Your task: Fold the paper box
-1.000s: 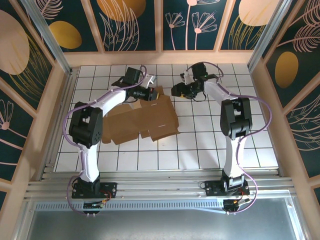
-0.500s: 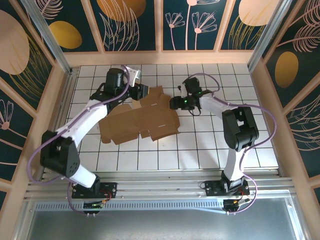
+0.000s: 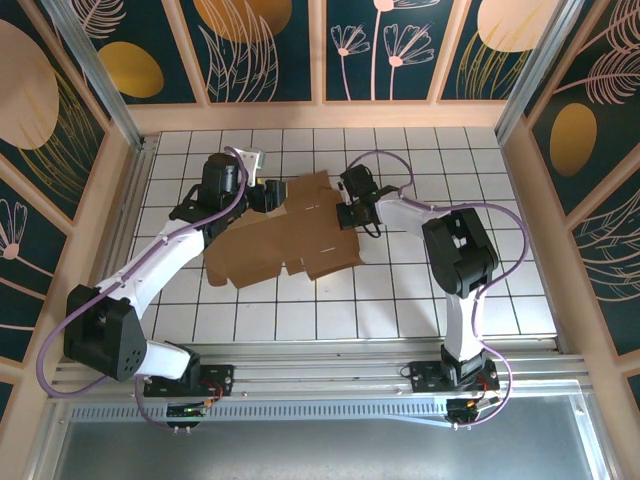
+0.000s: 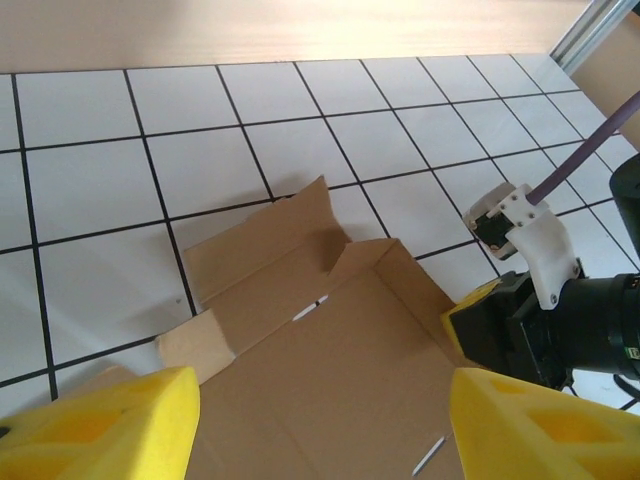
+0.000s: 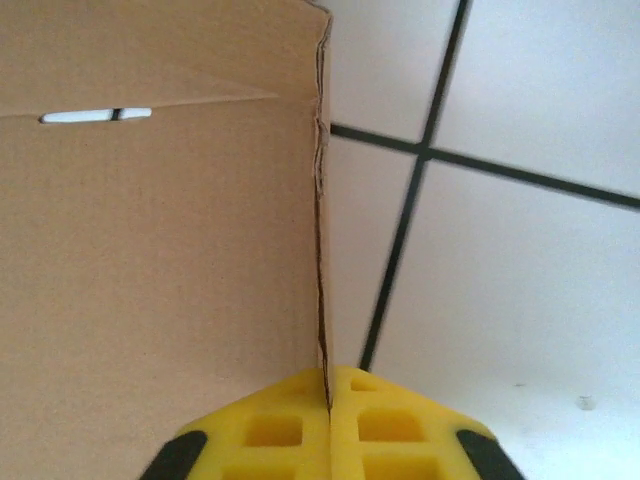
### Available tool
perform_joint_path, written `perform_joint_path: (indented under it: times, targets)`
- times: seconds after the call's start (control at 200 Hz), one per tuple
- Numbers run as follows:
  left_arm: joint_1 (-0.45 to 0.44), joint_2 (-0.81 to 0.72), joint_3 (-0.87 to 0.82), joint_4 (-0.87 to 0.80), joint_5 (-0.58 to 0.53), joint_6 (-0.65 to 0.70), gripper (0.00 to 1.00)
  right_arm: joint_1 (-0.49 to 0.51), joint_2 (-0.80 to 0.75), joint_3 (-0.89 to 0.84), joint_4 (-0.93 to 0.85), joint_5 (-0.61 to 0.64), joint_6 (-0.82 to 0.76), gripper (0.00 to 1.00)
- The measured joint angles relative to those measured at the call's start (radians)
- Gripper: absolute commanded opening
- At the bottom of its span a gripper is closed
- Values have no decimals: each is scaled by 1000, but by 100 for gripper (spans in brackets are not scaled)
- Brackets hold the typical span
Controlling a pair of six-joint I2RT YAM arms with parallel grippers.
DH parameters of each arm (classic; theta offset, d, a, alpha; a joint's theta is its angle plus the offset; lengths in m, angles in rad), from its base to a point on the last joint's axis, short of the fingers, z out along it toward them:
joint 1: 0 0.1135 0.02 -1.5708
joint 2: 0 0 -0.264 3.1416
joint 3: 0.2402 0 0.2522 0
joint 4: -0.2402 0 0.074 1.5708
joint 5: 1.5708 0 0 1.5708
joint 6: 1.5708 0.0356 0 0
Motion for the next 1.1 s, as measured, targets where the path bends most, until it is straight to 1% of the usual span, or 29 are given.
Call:
perform_joint_path:
  times: [0.085, 0.155, 0.25, 0.355, 0.48, 0.536, 0.636, 0.716, 0.796, 0.936, 1.036, 1.101]
  targets:
    - [0, 0, -2, 6, -12, -9, 68, 15, -7, 7, -11, 108, -76, 0]
    - [0, 0, -3, 10, -15, -11, 69, 34, -37, 8, -14, 233, -186, 0]
    - [0, 3, -7, 25, -15, -11, 70, 59, -121, -6, 39, 390, -397, 0]
    - [0, 4, -35, 76, -2, -10, 73, 79, -259, -74, 180, 532, -692, 0]
    - [0, 4, -102, 164, 27, 6, 74, 83, -366, -182, 402, 647, -1047, 0]
    - [0, 4, -139, 209, 42, 15, 74, 83, -376, -219, 477, 675, -1164, 0]
    - [0, 13, -185, 261, 72, 30, 74, 82, -367, -283, 582, 704, -1312, 0]
    - [0, 42, -190, 306, 99, 39, 73, 82, -348, -341, 660, 708, -1385, 0]
    - [0, 75, -190, 350, 126, 45, 72, 82, -318, -377, 690, 708, -1416, 0]
    - [0, 145, -181, 382, 184, 87, 71, 71, -294, -385, 694, 698, -1407, 0]
    - [0, 226, -143, 383, 250, 163, 71, 50, -294, -372, 682, 672, -1386, 0]
    - [0, 286, -97, 385, 291, 223, 70, 27, -294, -331, 623, 638, -1342, 0]
